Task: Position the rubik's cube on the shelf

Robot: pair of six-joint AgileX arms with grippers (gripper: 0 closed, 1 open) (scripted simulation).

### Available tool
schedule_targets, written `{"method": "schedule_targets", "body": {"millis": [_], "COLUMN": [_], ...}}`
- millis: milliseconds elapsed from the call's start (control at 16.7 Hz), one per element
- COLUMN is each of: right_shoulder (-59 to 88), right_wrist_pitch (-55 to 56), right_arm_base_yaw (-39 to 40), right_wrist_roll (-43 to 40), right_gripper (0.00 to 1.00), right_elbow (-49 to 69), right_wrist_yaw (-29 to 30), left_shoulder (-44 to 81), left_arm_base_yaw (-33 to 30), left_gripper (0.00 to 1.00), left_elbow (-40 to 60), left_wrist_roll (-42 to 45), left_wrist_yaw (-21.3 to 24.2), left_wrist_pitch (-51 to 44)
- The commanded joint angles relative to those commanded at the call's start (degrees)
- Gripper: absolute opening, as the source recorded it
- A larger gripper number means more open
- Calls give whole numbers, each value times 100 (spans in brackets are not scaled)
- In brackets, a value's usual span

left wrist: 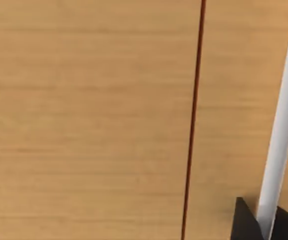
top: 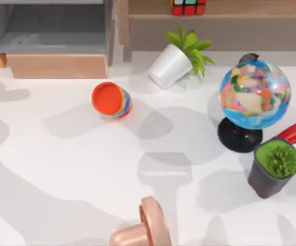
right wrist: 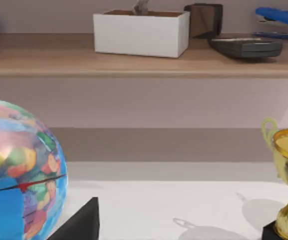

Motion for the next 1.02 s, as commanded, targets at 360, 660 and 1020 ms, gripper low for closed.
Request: {"method": "schedule_targets", "body": {"millis": [360,660,1020], "right_shoulder": [0,0,0], "right_wrist_pitch": [0,0,0], "right_arm_base_yaw": [0,0,0], "right_wrist_roll": [0,0,0], "right_gripper": [100,100,100], "right_elbow": [0,0,0], "right_wrist_yaw": [0,0,0], "left_shoulder": [0,0,0], "left_arm_base_yaw": [0,0,0], "left_gripper": [60,98,100], "left_elbow": [0,0,0], "left_wrist_roll": [0,0,0], "left_wrist_yaw": [0,0,0], "left_wrist_pitch": [0,0,0]}}
